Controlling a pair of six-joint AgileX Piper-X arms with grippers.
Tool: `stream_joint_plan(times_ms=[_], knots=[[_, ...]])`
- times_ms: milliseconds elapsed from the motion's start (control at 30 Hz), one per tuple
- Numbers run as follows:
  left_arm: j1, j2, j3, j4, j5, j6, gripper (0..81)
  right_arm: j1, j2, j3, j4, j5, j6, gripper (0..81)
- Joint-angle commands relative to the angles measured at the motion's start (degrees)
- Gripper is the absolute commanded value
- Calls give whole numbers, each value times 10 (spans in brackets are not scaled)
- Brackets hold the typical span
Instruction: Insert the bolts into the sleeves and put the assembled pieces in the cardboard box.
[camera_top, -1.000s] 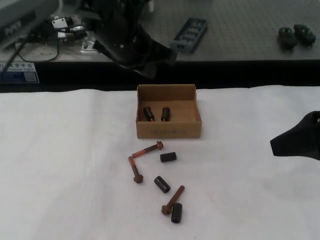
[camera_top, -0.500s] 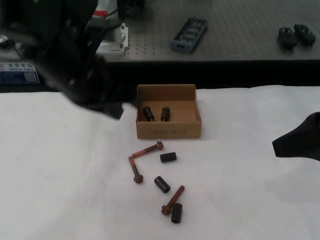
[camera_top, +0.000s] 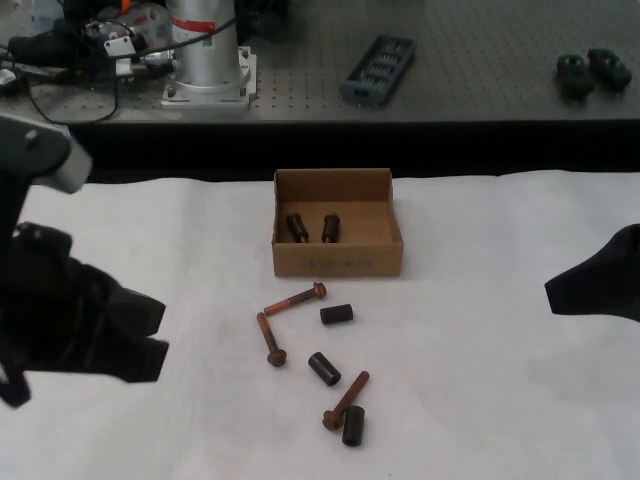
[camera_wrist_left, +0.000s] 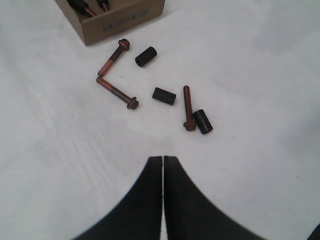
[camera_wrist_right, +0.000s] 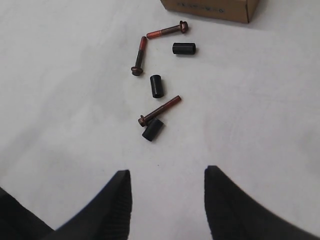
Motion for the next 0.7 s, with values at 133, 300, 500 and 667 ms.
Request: stream_joint_plan(times_ms=[133, 300, 500, 667], knots=[[0, -44, 32, -41, 2, -7, 7, -4, -6, -4, -2, -2, -5, 348], [0, -44, 32, -41, 2, -7, 7, -4, -5, -4, -1, -24, -5, 348], [0, -44, 32, -45, 2, -7, 7, -4, 28, -4, -2, -45, 6, 349], [0, -44, 32, -57, 2, -7, 7, 15, 82, -4, -6, -51, 131, 349]])
